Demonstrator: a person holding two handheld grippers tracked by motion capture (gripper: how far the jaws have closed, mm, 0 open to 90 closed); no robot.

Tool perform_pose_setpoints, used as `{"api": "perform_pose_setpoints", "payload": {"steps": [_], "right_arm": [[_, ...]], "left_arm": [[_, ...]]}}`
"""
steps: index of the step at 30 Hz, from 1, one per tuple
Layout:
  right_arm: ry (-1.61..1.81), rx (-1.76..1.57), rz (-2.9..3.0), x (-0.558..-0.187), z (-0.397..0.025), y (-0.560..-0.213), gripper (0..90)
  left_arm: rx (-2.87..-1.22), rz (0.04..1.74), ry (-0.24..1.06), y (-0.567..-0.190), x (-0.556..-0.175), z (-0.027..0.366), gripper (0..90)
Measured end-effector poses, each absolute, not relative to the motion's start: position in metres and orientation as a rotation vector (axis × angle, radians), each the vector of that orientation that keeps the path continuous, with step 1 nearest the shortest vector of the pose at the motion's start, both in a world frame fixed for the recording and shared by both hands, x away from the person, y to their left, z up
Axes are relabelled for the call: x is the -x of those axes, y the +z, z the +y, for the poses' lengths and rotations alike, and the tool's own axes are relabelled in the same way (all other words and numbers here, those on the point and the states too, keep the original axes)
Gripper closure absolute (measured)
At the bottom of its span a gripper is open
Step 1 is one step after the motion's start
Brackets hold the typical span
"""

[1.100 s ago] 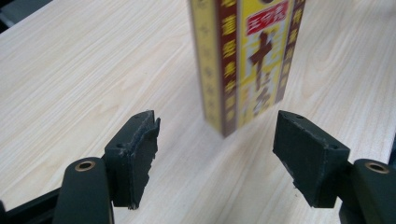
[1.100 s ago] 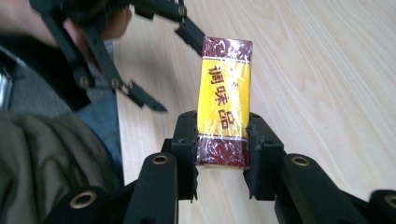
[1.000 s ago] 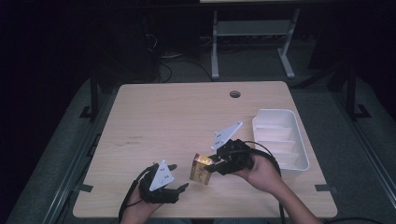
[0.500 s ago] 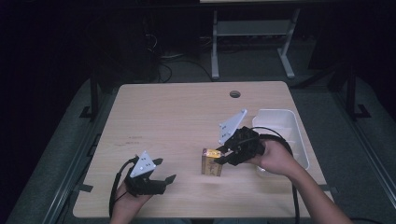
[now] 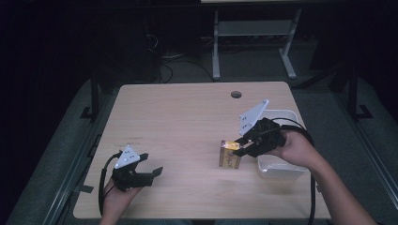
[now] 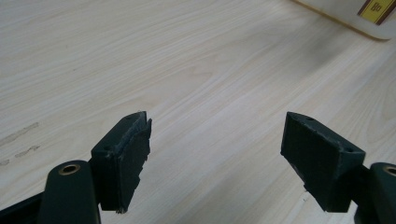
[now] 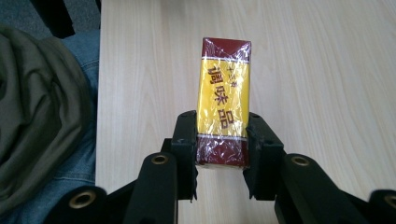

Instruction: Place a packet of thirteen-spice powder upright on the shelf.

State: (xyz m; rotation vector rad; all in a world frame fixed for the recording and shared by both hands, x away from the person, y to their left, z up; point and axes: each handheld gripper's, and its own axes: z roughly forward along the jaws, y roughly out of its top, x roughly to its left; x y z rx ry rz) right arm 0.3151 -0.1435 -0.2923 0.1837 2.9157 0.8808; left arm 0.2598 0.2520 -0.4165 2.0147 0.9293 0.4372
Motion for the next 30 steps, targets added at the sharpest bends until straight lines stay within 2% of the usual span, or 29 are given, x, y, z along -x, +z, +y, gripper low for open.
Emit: {"api": "perform_pose_setpoints", "payload": {"steps": [13,30], "right_arm": [[0.768,-0.276,2.876,-0.317,-0.181,-0.283,68.2],[0.662,-0.424,2.847,-0.312,-0.228,-0.287,68.1]], "left_arm": [[-2.007,0.939,0.443,-0.417,-0.26,0.254,23.4],[-2.011,0.939,0.44,-0.418,-0.261,0.253,23.3]]}}
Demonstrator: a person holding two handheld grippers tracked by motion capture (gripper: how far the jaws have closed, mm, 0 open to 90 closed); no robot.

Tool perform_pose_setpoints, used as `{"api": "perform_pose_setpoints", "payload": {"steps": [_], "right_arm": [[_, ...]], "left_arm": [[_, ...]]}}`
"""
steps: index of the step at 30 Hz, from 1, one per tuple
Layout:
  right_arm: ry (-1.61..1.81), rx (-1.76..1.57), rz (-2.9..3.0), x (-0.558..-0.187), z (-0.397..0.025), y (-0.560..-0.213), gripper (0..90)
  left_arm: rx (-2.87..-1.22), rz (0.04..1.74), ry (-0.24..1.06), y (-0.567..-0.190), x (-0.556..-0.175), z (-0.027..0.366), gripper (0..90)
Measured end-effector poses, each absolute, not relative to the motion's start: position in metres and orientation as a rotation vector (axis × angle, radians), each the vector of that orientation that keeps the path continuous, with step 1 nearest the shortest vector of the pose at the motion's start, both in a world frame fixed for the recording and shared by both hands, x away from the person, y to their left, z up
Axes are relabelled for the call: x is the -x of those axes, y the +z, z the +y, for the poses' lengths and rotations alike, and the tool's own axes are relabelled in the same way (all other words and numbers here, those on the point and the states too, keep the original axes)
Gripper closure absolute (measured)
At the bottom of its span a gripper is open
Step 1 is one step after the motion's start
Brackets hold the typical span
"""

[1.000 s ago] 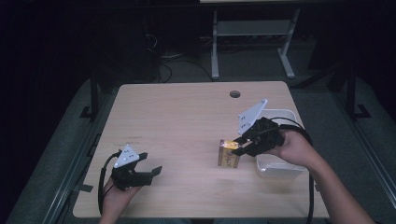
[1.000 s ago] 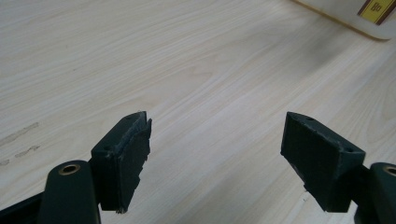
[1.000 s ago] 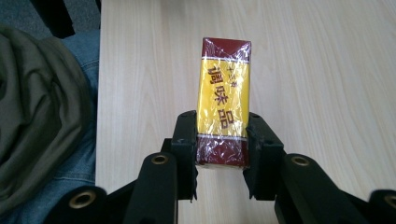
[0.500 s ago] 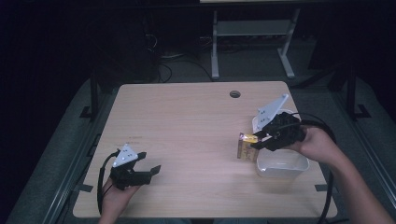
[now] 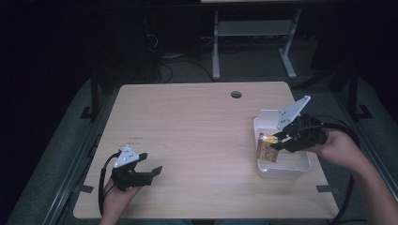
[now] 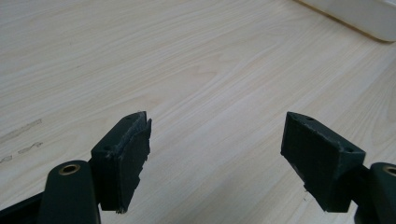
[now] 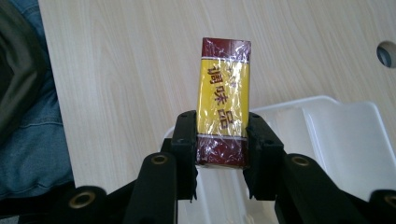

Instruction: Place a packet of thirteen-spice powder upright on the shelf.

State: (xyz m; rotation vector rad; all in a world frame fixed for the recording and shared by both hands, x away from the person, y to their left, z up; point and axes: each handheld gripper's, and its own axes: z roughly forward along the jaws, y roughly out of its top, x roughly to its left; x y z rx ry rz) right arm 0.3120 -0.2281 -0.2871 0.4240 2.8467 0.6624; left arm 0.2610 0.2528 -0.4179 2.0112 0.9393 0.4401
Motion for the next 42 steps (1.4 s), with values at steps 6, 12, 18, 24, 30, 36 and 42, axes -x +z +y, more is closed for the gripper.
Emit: {"api": "perform_pose_setpoints", "payload": {"steps": [6,12,18,24,30,36,42], "right_arm": [[0.641,-0.455,2.853,-0.31,-0.237,-0.295,68.1],[0.649,-0.468,2.861,-0.312,-0.244,-0.301,68.1],[0.63,-0.49,2.88,-0.316,-0.249,-0.313,68.1],[0.617,-0.489,2.91,-0.321,-0.252,-0.326,68.0],[0.606,-0.504,2.93,-0.326,-0.251,-0.339,68.0],[0.625,-0.515,2.927,-0.327,-0.252,-0.346,67.8],[0.629,-0.529,2.917,-0.324,-0.258,-0.348,67.2]], "left_arm": [[-2.012,0.938,0.439,-0.418,-0.261,0.252,23.4],[-2.015,0.938,0.437,-0.418,-0.261,0.252,23.4],[-2.015,0.937,0.437,-0.418,-0.261,0.252,23.4],[-2.019,0.941,0.433,-0.419,-0.261,0.251,23.3],[-2.012,0.948,0.432,-0.419,-0.262,0.252,23.4],[-2.021,0.946,0.429,-0.42,-0.262,0.251,23.4],[-2.024,0.945,0.426,-0.421,-0.262,0.25,23.4]]}}
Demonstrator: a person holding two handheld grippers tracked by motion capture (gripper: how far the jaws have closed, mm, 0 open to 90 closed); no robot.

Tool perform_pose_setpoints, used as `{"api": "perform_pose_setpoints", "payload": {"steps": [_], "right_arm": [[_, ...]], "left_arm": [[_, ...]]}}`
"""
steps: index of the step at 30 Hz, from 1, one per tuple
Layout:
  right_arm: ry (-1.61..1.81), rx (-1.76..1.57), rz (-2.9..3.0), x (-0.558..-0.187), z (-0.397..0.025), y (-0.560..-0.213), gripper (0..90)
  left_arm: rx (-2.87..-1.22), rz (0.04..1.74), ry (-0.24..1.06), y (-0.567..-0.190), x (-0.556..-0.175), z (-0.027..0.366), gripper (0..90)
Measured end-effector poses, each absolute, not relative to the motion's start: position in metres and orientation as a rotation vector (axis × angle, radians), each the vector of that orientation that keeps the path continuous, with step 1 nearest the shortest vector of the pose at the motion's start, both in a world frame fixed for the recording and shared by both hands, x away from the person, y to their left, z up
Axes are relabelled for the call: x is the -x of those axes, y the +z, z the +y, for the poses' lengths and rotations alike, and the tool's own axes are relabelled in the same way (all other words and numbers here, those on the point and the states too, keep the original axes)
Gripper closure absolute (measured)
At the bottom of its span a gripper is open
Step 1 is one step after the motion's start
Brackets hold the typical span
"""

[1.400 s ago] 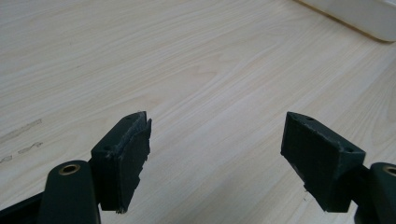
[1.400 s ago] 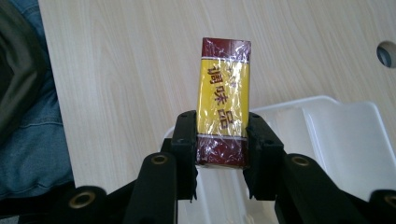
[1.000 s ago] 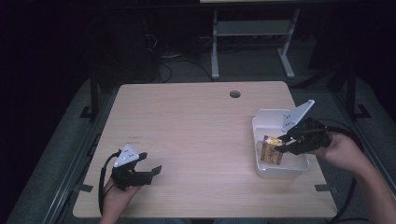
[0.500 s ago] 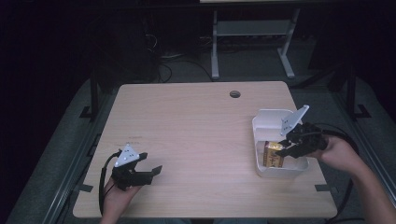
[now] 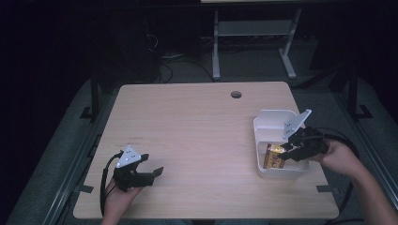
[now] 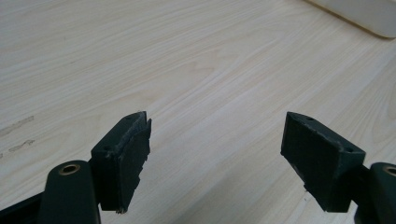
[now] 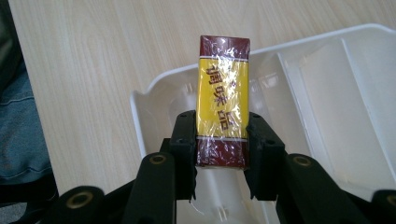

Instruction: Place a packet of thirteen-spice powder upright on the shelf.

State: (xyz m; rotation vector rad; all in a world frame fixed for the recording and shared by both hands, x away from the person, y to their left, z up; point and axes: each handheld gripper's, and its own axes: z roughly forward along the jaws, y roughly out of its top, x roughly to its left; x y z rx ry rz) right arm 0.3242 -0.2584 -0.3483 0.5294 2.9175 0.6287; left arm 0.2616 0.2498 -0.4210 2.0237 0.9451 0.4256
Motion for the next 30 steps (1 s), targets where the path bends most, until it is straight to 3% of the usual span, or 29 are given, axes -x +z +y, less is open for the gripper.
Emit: {"api": "perform_pose_setpoints", "payload": {"steps": [15,21,30], "right_arm": [[0.561,-0.623,2.882,-0.316,-0.27,-0.351,60.3],[0.523,-0.616,2.874,-0.314,-0.272,-0.353,64.1],[0.451,-0.575,2.848,-0.313,-0.267,-0.351,62.5]], "left_arm": [[-2.023,0.942,0.424,-0.42,-0.261,0.249,23.4],[-2.021,0.944,0.424,-0.42,-0.261,0.25,23.3],[-2.025,0.944,0.423,-0.421,-0.261,0.249,23.4]]}}
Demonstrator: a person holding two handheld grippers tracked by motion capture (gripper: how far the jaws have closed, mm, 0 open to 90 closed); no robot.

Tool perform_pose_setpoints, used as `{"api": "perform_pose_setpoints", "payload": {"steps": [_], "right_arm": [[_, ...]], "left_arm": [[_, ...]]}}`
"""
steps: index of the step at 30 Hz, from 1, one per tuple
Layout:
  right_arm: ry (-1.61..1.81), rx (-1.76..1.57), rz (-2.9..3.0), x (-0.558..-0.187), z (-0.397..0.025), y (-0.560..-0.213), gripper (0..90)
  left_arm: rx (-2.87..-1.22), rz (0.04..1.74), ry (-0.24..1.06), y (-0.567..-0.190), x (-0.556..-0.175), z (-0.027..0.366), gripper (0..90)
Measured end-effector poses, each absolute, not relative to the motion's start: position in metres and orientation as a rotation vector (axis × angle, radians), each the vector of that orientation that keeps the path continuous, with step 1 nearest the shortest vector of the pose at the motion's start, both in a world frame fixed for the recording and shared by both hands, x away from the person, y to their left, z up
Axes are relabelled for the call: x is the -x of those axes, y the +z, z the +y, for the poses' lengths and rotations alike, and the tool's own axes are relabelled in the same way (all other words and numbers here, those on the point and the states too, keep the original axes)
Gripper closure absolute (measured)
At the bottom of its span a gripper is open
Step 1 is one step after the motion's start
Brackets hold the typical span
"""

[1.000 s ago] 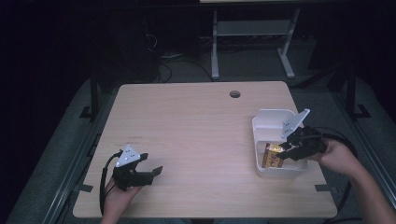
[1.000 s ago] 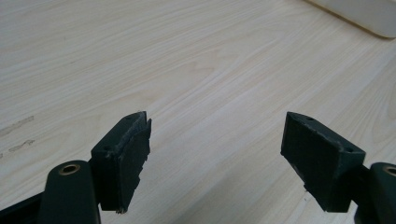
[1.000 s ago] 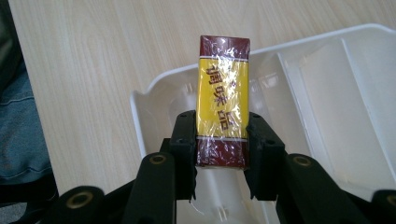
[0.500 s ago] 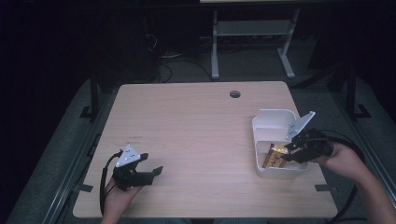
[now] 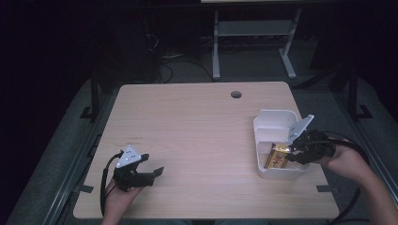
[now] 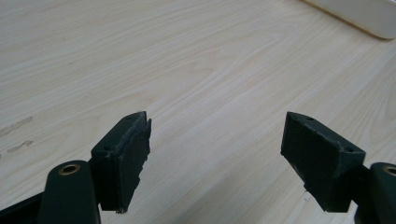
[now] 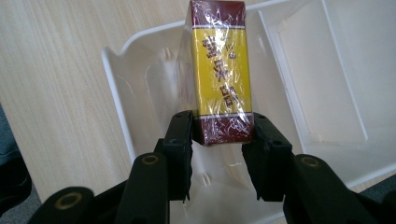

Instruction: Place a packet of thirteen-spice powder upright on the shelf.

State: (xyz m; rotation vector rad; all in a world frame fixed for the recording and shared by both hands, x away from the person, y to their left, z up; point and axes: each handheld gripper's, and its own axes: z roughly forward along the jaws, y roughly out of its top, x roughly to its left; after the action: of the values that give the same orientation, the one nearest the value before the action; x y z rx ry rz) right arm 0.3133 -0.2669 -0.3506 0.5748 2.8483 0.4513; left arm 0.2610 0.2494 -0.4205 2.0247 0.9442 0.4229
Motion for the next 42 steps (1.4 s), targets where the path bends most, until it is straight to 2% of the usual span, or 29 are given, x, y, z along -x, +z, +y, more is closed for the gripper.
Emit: {"api": "perform_pose_setpoints", "payload": {"steps": [5,17,28,42], "right_arm": [[0.473,-0.584,2.833,-0.312,-0.27,-0.35,61.6],[0.655,-0.631,2.791,-0.298,-0.282,-0.337,51.7],[0.8,-0.627,2.723,-0.276,-0.294,-0.322,49.9],[0.873,-0.593,2.693,-0.242,-0.293,-0.325,46.5]], "left_arm": [[-2.024,0.944,0.421,-0.421,-0.261,0.249,23.4],[-2.024,0.943,0.42,-0.421,-0.261,0.249,23.3],[-2.025,0.94,0.423,-0.421,-0.26,0.248,23.2],[-2.031,0.936,0.423,-0.421,-0.26,0.247,22.9]]}}
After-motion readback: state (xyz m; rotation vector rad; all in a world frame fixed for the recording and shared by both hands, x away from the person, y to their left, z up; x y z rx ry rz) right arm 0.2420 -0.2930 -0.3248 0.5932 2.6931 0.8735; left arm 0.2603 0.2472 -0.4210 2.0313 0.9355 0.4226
